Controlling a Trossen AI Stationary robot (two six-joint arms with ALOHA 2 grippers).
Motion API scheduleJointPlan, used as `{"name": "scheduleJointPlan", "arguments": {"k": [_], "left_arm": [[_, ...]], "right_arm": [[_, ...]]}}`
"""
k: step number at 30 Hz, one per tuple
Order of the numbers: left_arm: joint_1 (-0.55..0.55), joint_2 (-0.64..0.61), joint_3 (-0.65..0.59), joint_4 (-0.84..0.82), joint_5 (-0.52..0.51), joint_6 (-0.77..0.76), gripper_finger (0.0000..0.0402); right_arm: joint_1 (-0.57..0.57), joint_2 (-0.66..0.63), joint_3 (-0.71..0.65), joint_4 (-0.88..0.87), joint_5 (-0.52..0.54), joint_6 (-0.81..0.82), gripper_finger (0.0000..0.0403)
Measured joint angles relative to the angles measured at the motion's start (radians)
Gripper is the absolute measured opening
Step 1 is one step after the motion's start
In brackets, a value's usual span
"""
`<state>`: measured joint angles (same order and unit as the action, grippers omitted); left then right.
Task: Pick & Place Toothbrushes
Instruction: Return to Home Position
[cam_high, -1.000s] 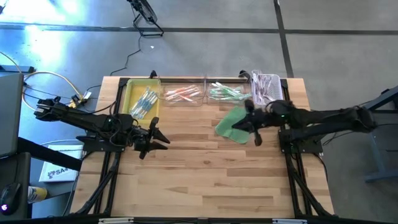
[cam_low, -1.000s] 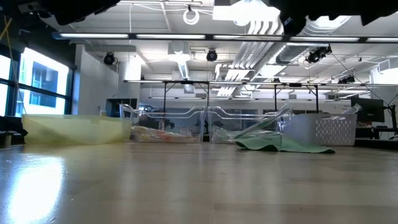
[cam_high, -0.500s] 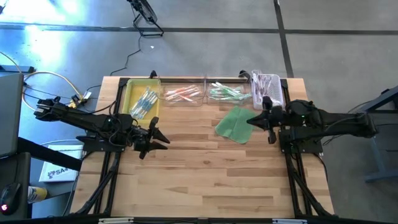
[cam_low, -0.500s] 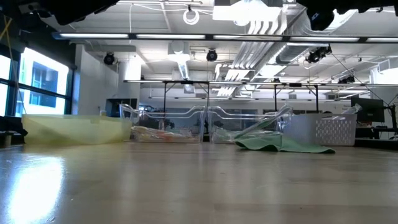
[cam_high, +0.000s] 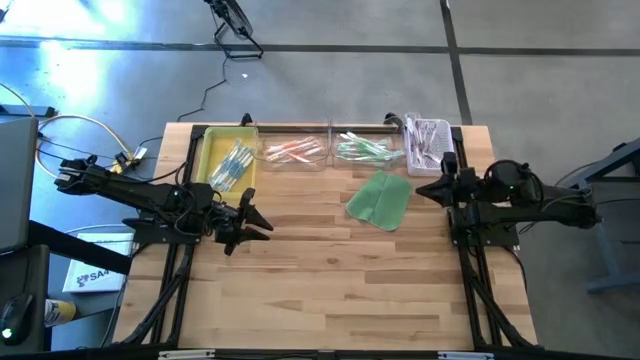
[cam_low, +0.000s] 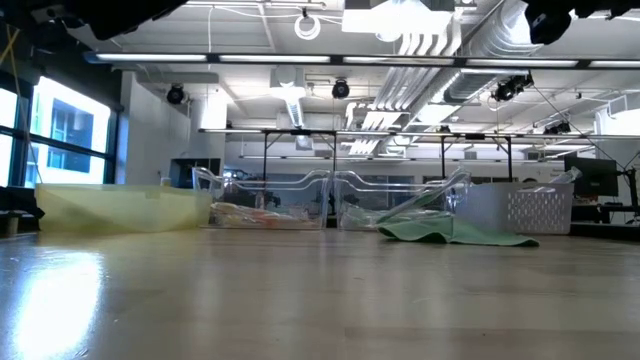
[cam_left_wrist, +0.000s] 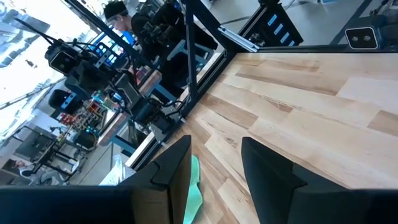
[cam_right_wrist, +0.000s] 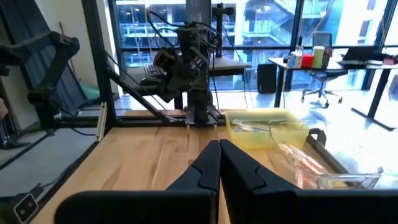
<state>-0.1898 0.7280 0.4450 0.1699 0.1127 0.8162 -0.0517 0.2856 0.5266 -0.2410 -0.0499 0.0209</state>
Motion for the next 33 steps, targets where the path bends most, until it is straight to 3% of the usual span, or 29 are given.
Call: {"name": "scheduleJointPlan", "arguments": {"k": [12, 26, 33], "left_arm": [[0.000, 0.000, 0.000, 0.003, 0.000, 0.002, 0.0136], [0.000, 0.000, 0.000, 0.007, -0.001, 0.002, 0.0136], [0.000, 0.000, 0.000, 0.007, -0.001, 0.017, 0.0136]], "right_arm": [[0.000, -0.178, 0.000, -0.114, 0.086, 0.019, 0.0002], [0.000, -0.277, -0.003, -0.160, 0.201, 0.017, 0.0002], [0.000, -0.278, -0.101, -0.129, 0.230, 0.026, 0.0002]]}}
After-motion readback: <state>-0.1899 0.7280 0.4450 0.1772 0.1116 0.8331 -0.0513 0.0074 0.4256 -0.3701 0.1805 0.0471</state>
